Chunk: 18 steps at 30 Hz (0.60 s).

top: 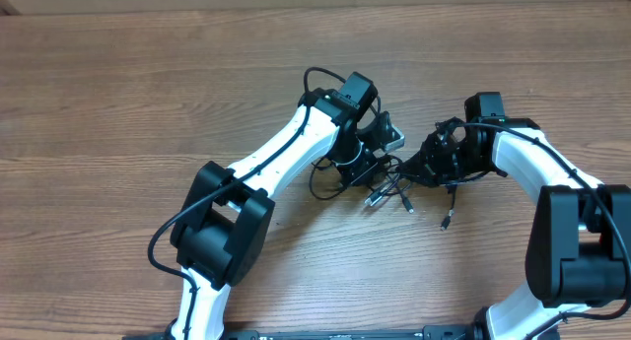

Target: Untangle cables

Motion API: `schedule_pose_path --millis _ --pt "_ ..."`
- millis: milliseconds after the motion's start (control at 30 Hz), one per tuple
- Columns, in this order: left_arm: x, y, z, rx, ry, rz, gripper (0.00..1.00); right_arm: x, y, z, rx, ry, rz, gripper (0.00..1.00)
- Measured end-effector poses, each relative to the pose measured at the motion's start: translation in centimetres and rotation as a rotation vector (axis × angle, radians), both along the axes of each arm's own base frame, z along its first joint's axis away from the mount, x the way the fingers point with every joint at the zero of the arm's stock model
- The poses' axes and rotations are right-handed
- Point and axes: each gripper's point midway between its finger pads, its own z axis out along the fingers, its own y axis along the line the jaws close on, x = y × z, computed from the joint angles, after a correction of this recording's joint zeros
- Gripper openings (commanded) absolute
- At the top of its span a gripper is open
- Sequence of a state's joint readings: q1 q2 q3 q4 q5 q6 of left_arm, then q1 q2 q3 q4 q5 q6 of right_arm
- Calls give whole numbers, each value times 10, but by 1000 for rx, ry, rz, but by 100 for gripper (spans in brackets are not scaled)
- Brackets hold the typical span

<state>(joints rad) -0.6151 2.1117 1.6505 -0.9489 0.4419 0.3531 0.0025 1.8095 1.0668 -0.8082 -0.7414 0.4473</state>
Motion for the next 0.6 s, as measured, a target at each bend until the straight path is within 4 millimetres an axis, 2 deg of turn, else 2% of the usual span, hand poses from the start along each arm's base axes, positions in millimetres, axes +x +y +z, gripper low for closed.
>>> schedule_pose_path --millis 200,233,300,333,400,533,600 --pt "19 18 0 -4 3 72 4 -14 -8 -8 -65 67 0 5" --pt "23 23 0 -4 3 85 4 -15 -10 -9 -77 72 -1 8" --pt "30 32 1 -9 9 114 4 -19 -15 -14 -118 92 1 31" --pt "33 37 1 -13 17 127 4 -21 -18 -16 -142 99 4 53" --pt "37 46 2 -22 38 156 4 -27 -26 -21 -197 126 3 75" --pt "45 63 3 -35 65 207 4 -37 -39 -25 -274 177 4 80" --pt "47 70 3 -34 77 227 4 -47 -44 -18 -293 236 5 82"
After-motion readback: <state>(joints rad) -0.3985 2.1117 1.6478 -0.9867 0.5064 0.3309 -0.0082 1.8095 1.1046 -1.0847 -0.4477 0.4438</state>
